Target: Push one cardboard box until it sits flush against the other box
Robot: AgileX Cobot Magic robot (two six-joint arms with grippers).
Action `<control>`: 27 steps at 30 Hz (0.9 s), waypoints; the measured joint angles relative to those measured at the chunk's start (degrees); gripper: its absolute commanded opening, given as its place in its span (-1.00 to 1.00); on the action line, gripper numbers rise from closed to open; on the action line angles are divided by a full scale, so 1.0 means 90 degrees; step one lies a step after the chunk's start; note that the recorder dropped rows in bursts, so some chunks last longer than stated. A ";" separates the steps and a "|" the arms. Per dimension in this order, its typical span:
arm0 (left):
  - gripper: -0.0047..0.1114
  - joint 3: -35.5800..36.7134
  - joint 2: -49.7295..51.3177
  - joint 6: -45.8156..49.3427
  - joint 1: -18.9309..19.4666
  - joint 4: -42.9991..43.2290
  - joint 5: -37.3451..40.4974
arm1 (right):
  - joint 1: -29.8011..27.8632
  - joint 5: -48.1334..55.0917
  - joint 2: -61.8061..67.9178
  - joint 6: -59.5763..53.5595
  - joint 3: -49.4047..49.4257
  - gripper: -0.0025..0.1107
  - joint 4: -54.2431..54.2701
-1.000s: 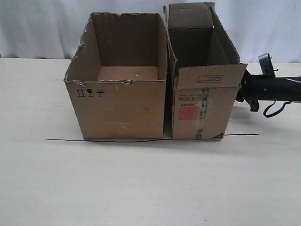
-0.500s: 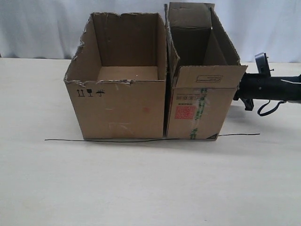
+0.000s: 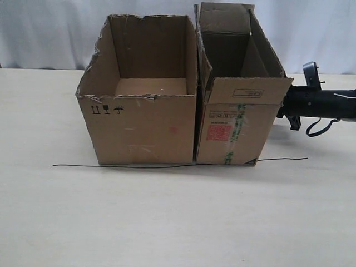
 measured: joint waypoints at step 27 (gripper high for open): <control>-0.92 0.0000 0.0000 0.0000 0.0000 0.0000 0.0000 | -0.0823 -0.2783 -0.9648 0.1423 0.5751 -0.87 -0.3691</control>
